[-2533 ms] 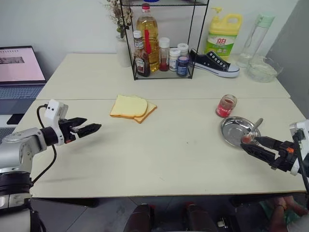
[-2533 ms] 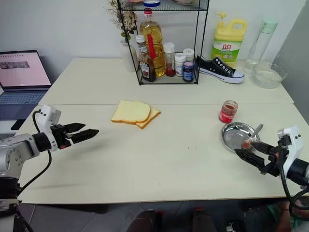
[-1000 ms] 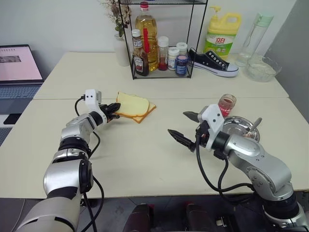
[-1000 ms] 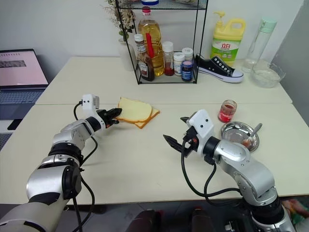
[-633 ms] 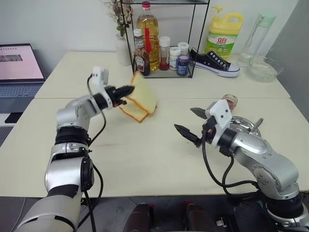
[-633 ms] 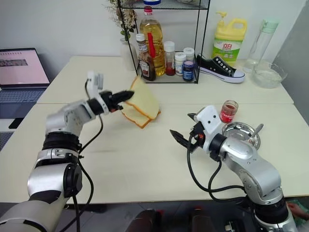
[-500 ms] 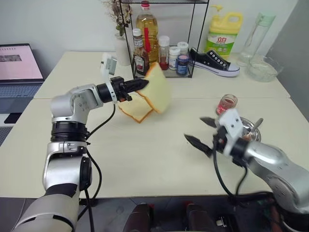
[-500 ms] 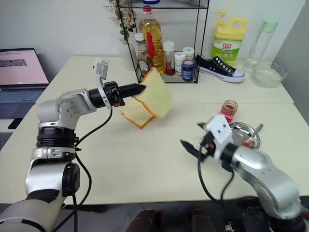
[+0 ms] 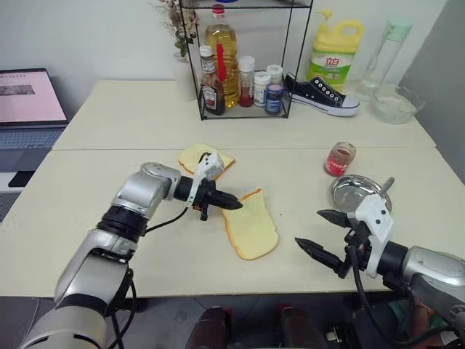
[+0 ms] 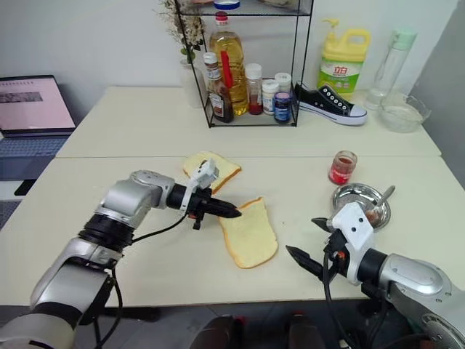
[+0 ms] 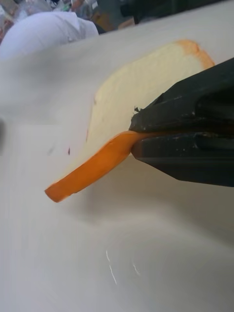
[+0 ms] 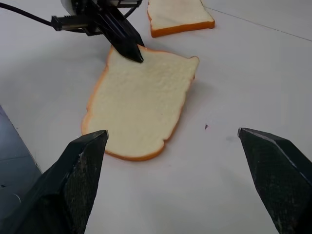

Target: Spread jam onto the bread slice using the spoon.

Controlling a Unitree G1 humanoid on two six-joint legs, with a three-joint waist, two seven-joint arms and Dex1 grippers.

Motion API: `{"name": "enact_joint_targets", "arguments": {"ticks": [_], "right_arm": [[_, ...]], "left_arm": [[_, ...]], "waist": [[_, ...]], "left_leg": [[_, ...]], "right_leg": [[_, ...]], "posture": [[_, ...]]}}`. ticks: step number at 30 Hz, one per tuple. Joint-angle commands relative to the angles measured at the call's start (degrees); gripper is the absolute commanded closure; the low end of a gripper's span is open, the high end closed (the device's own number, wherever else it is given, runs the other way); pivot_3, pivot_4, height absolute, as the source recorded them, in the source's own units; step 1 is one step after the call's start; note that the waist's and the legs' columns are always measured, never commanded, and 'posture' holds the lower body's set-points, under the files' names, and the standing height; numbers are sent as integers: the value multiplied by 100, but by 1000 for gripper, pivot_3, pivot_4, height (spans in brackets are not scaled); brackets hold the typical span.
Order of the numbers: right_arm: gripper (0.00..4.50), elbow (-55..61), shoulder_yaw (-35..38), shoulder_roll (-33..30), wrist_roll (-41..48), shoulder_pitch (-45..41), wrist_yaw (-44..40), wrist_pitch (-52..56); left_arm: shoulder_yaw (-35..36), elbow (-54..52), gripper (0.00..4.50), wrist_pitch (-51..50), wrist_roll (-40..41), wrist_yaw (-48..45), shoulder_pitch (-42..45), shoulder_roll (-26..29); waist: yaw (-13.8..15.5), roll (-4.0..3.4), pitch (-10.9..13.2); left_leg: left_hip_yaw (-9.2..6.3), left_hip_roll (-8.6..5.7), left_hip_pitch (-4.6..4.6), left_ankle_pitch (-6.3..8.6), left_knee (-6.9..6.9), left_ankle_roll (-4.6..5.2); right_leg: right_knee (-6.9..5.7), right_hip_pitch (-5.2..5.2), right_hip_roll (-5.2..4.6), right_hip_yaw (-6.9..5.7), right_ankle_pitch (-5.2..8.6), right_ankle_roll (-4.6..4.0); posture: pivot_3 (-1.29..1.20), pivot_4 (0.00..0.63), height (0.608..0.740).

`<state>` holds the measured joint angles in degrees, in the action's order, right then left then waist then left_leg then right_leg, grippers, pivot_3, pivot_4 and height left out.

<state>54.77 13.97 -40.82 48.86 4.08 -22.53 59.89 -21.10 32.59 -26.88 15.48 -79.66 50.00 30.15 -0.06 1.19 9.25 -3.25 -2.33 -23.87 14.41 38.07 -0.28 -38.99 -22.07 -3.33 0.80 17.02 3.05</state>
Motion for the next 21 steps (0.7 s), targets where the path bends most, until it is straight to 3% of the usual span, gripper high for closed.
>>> {"name": "enact_joint_targets", "arguments": {"ticks": [1,6,17,21], "right_arm": [[0,522,-189,-218,192,-136,6,-91],[0,362,-669,-514,4,-450,-93,-269],[0,96,-959,-584,-155,-633,-192,-504],[0,5,-975,-584,-132,-700,-224,-538]], "left_arm": [[34,827,4471,1116,-451,-15,520,-382],[301,1751,4471,1757,-732,328,982,-882],[436,2295,4471,2823,-1354,721,1031,-985],[535,2335,3437,2900,-1388,727,1036,-1004]], "waist": [[15,3,2],[-13,6,3],[-41,8,4],[-41,8,4]], "left_leg": [[0,-1,-1,0,1,0],[4,0,-1,0,0,1],[1,3,-2,1,-1,2],[1,3,-2,0,0,2]], "right_leg": [[1,1,0,-3,-1,2],[1,-2,2,-5,-1,3],[-2,-7,8,-5,-1,4],[-2,-7,8,-5,-2,4]], "posture": [[0,150,740],[0,150,740],[0,150,740],[0,150,740]]}}
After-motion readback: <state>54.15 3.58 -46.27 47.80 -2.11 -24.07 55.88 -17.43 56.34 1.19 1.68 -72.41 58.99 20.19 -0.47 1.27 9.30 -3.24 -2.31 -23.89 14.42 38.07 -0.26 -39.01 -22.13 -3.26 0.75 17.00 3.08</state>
